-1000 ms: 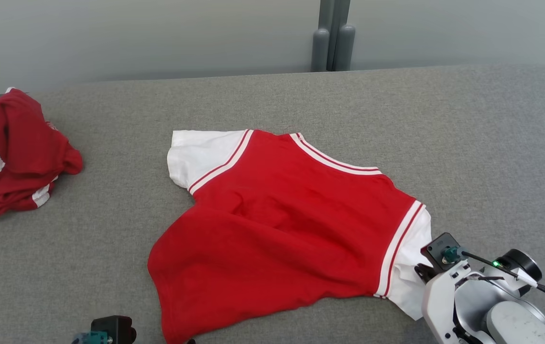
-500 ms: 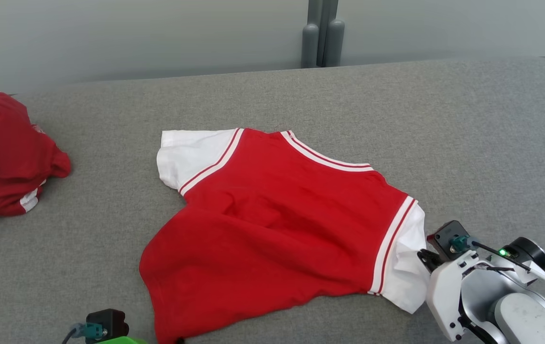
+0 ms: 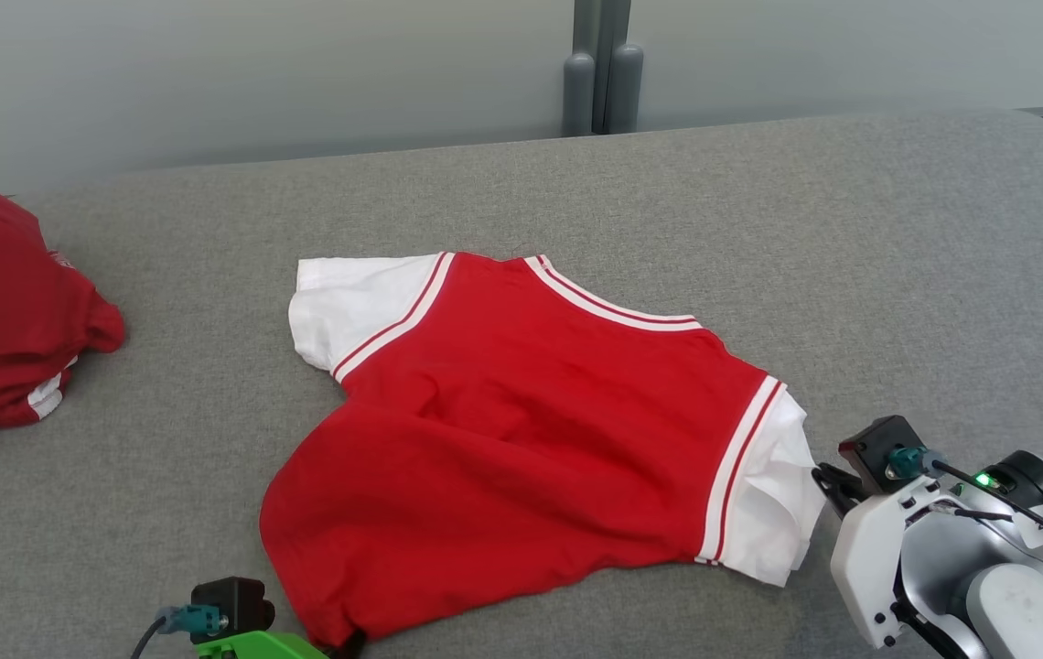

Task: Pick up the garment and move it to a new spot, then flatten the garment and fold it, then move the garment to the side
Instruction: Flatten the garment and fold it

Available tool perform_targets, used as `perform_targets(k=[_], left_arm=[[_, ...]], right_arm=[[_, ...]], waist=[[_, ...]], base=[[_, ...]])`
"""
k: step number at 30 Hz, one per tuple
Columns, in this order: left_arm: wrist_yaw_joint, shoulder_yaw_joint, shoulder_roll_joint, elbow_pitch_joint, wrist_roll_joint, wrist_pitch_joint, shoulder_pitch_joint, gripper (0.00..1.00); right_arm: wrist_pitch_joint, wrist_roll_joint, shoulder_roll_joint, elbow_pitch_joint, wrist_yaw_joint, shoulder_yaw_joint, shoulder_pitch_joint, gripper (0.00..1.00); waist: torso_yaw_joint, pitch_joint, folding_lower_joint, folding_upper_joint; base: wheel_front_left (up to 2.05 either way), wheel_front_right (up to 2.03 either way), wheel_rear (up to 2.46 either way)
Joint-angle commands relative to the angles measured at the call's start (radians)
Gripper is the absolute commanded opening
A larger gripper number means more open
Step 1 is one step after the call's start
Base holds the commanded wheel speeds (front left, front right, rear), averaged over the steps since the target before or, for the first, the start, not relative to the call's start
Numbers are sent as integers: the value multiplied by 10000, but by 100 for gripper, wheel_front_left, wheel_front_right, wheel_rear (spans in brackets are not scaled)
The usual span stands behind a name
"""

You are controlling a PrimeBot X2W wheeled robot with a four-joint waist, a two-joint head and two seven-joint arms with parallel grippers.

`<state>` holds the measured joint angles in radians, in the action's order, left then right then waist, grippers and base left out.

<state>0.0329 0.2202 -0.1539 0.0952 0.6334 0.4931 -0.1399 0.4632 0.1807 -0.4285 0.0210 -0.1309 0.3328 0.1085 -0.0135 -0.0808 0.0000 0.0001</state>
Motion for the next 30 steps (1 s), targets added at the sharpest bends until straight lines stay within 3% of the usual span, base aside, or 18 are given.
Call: perform_targets(k=[1,9,15,22,27,30], left_arm=[[-138,26,-112,-111,162,141,179,0],[-536,90,-880,-1682,620,1626,785,0],[-521,-358,-1632,-2950,954,2871,2326,0],[-267,-803,-2393,-3251,1386,4919,6449,0],[-21,-671,-2616,-1882,920,5847,10030,0],[51,-486,-2480,-715,502,5812,11999,0]], right_arm=[[-19,35,-9,-106,3,-131,-140,0],[525,914,-294,-1102,3,-712,62,0],[659,1716,-464,-1987,3,-1422,1131,0],[1198,2592,-867,-2139,6,-2248,4561,0],[1647,2686,-902,-984,6,-2110,7941,0],[1401,2411,-305,309,5,-2165,10020,0]], waist=[[-2,10,0,-1],[142,-428,0,-1],[212,-1367,0,-1],[332,-3437,0,-1],[318,-4877,0,-1],[258,-5370,0,-1]], base=[[0,0,0],[0,0,0],[0,0,0],[0,0,0],[0,0,0],[0,0,0]])
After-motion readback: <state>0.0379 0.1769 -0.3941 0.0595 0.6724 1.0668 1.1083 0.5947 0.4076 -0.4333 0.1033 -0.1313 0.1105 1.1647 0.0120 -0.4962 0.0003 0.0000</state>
